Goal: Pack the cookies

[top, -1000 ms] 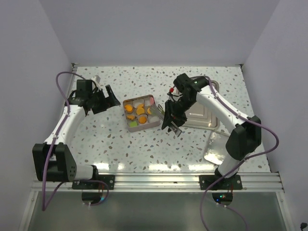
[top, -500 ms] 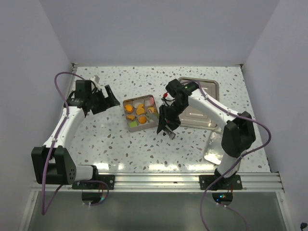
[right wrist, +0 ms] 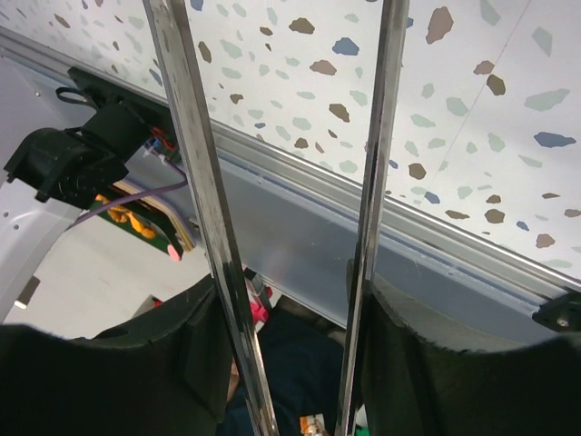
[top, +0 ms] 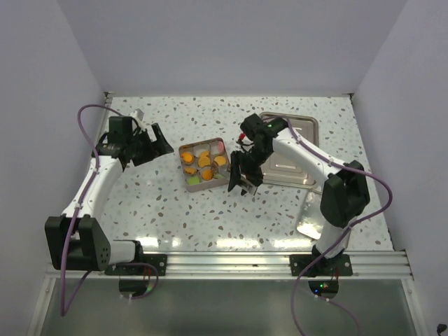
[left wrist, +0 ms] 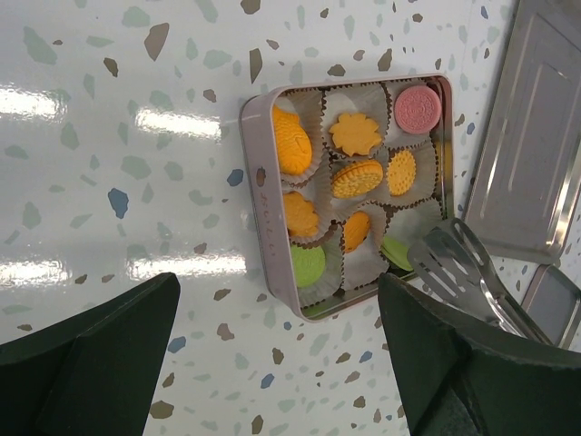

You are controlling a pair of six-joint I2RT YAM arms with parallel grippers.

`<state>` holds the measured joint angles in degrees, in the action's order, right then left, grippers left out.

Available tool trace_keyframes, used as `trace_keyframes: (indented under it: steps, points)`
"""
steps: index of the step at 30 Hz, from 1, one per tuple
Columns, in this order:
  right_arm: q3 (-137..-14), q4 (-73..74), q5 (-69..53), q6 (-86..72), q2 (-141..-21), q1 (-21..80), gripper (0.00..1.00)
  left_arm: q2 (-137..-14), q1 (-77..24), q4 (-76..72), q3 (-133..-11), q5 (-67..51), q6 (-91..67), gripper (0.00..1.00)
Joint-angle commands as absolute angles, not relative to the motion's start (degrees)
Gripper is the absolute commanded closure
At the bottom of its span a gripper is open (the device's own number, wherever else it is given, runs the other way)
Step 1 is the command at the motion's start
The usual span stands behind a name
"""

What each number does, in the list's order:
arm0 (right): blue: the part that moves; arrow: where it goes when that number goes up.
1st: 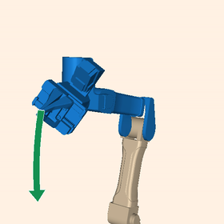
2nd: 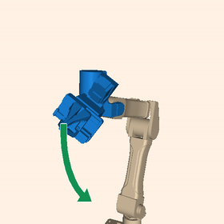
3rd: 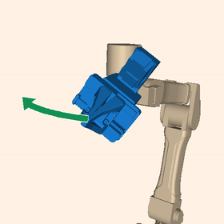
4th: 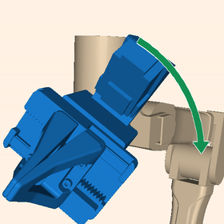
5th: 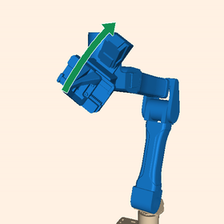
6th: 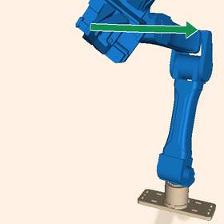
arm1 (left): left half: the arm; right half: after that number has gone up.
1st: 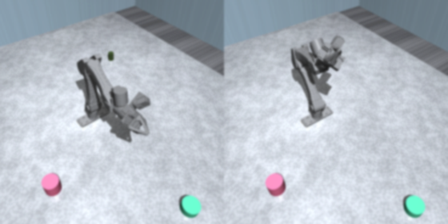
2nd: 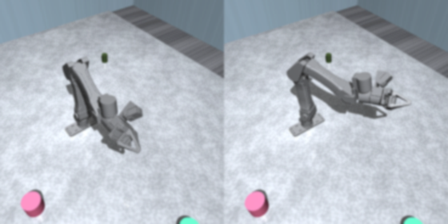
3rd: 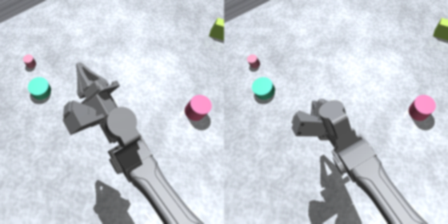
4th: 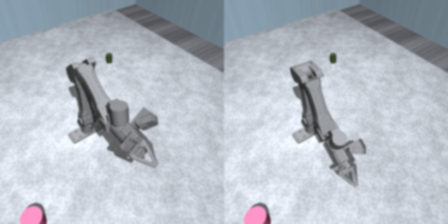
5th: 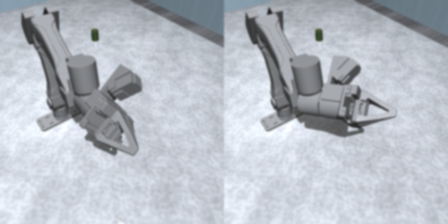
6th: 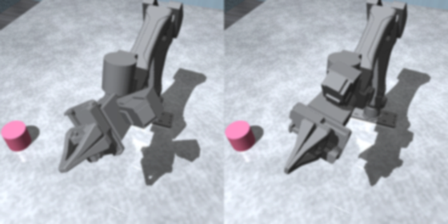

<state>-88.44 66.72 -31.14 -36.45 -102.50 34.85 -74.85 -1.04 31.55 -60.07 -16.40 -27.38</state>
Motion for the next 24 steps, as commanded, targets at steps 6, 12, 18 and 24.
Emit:
trace_keyframes:
  steps: [6,12,18,24]
  points:
    - [-99.56,71.89,-28.21,-35.42,-102.39,32.62,0.48,-73.74,-0.97,31.64,-61.17,-15.91,-26.98,0.04]
    - [-106.96,75.41,-26.98,-32.88,-103.97,26.74,0.48,-74.27,-0.97,31.2,-61.08,-16.08,-27.07,0.04]
    - [-108.97,68.57,-26.11,-31.47,-111.34,22.33,0.53,-75.49,-0.97,30.59,-61.87,-16.87,-27.25,0.04]
    - [-124.79,66.27,-22.77,-31.46,-126.88,22.41,0.54,-76.73,-0.97,31.02,-63.37,-17.05,-26.72,0.04]
